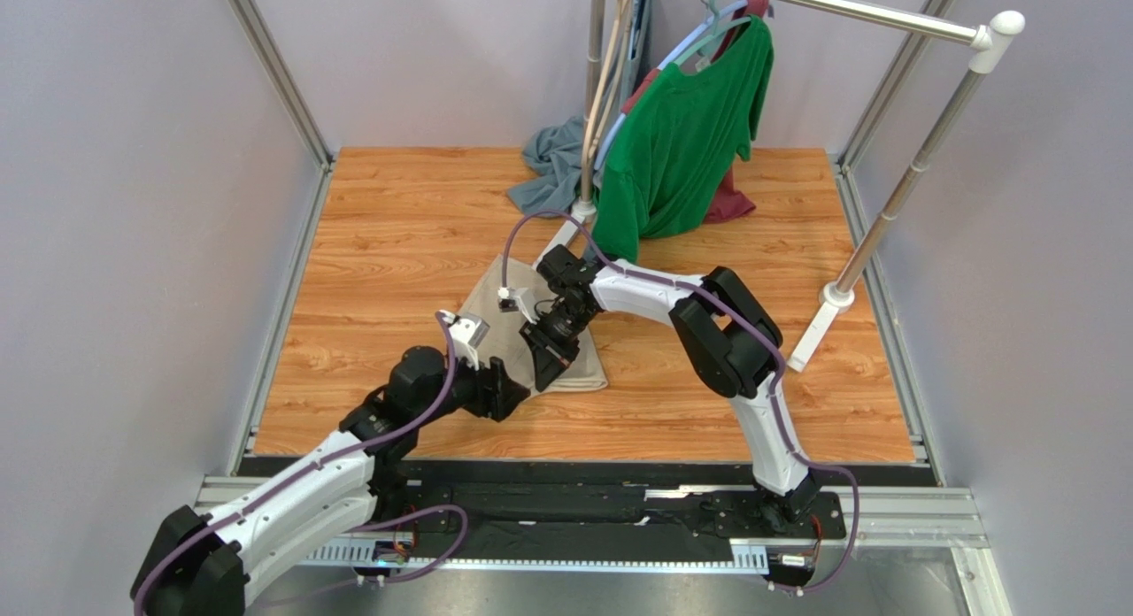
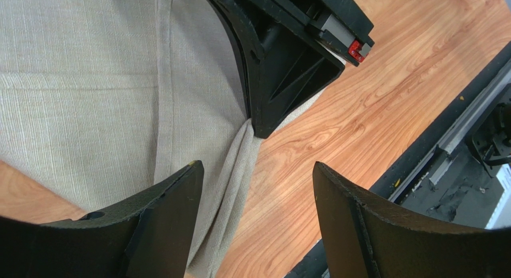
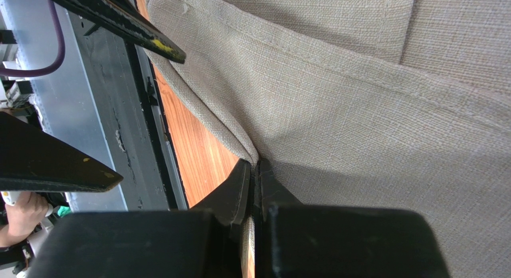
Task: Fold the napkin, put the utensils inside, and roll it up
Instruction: Roll the napkin with the utensil
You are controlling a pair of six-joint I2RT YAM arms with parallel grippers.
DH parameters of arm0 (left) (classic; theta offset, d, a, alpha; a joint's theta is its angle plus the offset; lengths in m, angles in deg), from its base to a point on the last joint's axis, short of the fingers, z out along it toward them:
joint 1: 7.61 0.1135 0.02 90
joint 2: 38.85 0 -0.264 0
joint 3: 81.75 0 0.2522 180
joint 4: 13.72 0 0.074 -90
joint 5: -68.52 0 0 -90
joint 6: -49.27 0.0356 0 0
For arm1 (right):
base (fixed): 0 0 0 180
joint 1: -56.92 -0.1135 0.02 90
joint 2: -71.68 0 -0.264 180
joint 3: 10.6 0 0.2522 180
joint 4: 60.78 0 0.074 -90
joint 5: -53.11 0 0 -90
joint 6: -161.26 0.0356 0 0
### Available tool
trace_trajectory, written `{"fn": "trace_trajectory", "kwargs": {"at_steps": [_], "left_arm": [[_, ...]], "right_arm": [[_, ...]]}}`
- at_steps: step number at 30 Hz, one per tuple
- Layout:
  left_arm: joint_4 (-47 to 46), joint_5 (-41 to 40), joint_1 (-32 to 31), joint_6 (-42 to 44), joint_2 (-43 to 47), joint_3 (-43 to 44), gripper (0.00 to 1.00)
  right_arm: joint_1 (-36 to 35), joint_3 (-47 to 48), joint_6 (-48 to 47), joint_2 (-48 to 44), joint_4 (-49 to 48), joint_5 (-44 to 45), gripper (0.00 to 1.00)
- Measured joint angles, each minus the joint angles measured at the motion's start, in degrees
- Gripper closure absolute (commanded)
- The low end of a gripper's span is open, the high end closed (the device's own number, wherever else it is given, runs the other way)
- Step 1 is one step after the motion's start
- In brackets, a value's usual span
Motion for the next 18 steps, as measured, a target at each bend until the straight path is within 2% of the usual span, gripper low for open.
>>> {"fn": "trace_trajectory", "kwargs": {"at_steps": [18], "left_arm": [[-2.19, -5.42, -5.29, 3.82, -15.19, 5.40, 0.25]], "right_arm": [[1.14, 2.91, -0.74, 2.64, 3.39, -3.02, 1.00]]}}
